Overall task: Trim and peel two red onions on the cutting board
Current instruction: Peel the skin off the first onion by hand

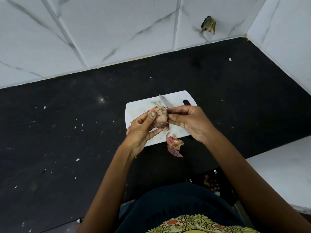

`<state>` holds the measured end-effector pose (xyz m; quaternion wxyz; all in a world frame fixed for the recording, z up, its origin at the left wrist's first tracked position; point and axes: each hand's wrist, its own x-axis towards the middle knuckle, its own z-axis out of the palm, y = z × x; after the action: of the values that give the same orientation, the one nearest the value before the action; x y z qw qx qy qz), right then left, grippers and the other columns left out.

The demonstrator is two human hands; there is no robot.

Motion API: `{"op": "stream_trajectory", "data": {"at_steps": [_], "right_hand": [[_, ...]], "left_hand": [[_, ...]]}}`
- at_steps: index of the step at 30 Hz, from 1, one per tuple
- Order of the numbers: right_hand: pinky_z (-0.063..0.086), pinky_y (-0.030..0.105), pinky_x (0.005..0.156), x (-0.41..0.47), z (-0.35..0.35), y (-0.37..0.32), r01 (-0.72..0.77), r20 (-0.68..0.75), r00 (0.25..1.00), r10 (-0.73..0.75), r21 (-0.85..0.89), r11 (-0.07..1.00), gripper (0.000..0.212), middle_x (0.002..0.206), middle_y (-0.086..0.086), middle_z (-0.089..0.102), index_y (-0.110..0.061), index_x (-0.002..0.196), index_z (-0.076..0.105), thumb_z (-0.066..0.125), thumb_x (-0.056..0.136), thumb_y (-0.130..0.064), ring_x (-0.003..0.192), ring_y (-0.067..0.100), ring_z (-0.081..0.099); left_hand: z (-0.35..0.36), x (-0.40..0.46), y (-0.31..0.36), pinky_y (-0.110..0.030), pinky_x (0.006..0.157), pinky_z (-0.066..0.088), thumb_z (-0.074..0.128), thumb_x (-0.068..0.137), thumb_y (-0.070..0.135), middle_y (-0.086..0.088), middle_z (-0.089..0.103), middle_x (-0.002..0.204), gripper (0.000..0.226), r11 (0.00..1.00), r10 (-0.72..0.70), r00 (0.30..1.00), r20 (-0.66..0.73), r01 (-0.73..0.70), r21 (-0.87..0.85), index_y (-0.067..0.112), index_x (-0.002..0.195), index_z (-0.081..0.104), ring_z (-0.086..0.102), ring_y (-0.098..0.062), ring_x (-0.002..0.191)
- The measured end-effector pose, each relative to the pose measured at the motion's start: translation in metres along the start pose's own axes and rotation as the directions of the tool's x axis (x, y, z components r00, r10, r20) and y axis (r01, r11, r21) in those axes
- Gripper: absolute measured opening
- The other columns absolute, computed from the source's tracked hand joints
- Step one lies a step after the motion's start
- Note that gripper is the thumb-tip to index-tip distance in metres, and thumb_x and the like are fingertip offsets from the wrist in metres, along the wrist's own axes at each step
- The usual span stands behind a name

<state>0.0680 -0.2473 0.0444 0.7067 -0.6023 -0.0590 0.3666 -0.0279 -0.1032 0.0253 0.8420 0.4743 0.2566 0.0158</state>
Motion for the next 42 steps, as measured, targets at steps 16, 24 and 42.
{"op": "stream_trajectory", "data": {"at_steps": [16, 24, 42], "right_hand": [[0.053, 0.015, 0.074, 0.002, -0.001, 0.005, 0.155, -0.062, 0.962, -0.266, -0.676, 0.720, 0.016, 0.096, -0.003, 0.070, -0.016, 0.098, 0.071, 0.061, 0.088, -0.007, 0.085, 0.009, 0.065], [0.049, 0.007, 0.064, -0.002, 0.012, -0.026, 0.226, 0.150, 0.974, -0.172, -0.733, 0.642, 0.022, 0.092, -0.012, 0.068, -0.017, 0.098, 0.071, 0.076, 0.078, -0.022, 0.081, 0.001, 0.065], [0.049, 0.007, 0.065, 0.004, 0.004, -0.024, 0.190, 0.194, 0.979, -0.064, -0.745, 0.639, 0.028, 0.091, -0.007, 0.071, -0.015, 0.099, 0.071, 0.080, 0.072, -0.015, 0.081, 0.001, 0.067]], "left_hand": [[-0.007, 0.007, -0.004, -0.028, 0.081, 0.053, 0.080, 0.055, 0.027, 0.002, 0.072, 0.102, 0.054, 0.979, 0.067, 0.997, 0.031, -0.072, 0.191, 0.020, 0.108, 0.069, 0.066, -0.017, 0.099], [-0.003, 0.008, 0.004, -0.023, 0.081, 0.055, 0.079, 0.067, 0.001, -0.002, 0.072, 0.102, 0.046, 0.890, 0.137, 0.979, 0.151, -0.188, 0.416, 0.014, 0.110, 0.067, 0.069, -0.014, 0.095], [-0.010, 0.008, 0.013, -0.016, 0.078, 0.052, 0.083, 0.064, 0.004, 0.004, 0.070, 0.105, 0.054, 0.792, 0.115, 0.975, 0.191, -0.206, 0.575, 0.016, 0.114, 0.066, 0.067, -0.003, 0.092]]}}
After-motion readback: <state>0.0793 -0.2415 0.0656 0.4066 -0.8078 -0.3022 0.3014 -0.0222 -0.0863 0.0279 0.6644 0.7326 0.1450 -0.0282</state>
